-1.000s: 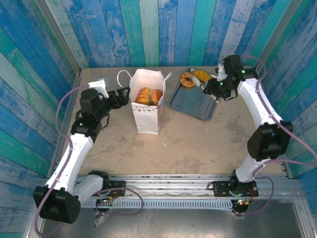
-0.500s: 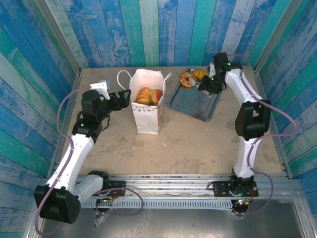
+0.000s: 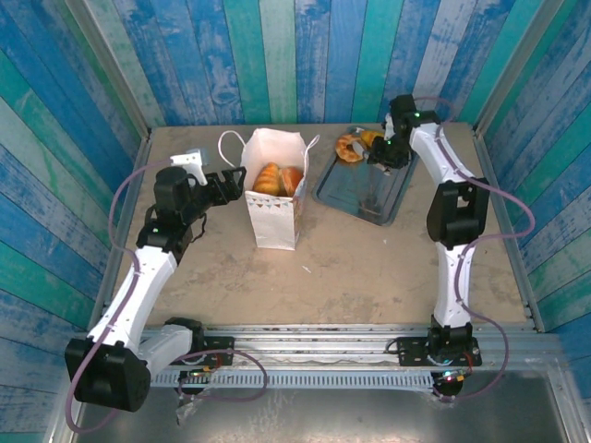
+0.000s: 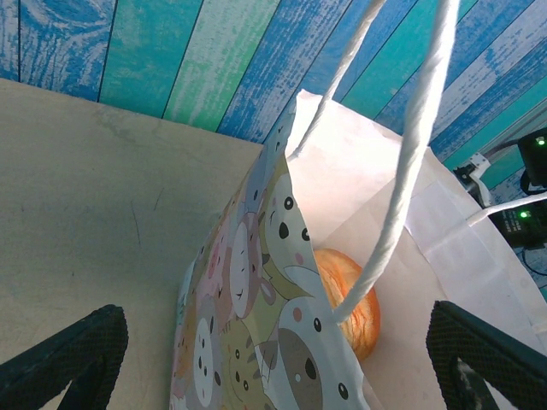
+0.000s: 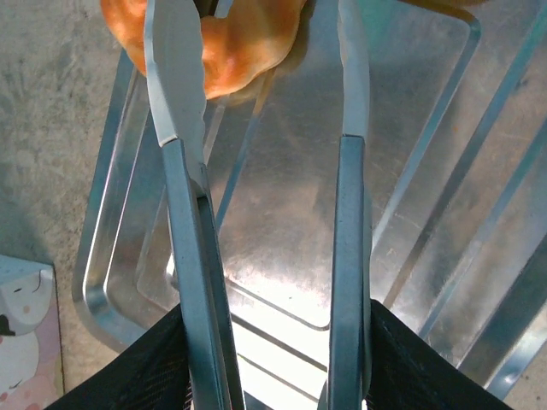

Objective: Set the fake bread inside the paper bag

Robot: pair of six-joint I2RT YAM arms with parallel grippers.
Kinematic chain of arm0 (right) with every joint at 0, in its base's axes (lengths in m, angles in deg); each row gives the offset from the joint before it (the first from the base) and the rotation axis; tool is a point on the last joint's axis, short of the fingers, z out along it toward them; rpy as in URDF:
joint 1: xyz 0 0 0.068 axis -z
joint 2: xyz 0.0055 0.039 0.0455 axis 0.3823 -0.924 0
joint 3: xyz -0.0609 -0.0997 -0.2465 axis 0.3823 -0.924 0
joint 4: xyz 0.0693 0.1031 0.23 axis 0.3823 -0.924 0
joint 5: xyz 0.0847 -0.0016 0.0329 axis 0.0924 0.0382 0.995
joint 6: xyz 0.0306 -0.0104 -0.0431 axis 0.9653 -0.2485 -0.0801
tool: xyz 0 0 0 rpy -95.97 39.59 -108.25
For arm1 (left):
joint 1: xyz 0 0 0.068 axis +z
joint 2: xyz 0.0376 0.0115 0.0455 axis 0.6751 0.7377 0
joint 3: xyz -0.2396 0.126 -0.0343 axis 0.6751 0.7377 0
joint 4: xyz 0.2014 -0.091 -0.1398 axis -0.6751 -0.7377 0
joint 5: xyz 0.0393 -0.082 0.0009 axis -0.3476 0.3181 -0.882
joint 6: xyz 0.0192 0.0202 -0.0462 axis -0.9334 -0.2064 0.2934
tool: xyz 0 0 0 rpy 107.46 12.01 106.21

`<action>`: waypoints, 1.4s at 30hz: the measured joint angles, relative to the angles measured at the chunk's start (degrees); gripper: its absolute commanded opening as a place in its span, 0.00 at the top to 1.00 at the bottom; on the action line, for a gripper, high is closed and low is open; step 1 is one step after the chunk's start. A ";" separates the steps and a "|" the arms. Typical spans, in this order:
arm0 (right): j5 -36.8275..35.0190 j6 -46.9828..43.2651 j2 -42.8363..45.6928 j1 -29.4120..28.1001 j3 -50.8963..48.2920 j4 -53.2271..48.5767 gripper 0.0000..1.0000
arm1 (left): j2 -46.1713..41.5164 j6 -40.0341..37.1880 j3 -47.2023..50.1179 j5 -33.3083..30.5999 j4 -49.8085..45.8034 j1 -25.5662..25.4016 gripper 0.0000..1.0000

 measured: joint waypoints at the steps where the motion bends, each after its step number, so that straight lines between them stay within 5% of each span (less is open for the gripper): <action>1: -0.11 0.00 -0.70 -0.09 0.92 -0.37 0.51 | 0.07 -0.02 0.00 0.00 0.00 0.00 0.06; 22: -4.37 -0.90 -5.20 -1.53 7.52 -5.49 0.56 | 0.81 -0.04 0.00 0.02 0.00 0.00 0.06; 42: -2.95 -2.16 -4.22 -1.64 6.60 -6.10 0.75 | 0.52 -0.07 0.00 -0.55 -0.50 0.00 0.06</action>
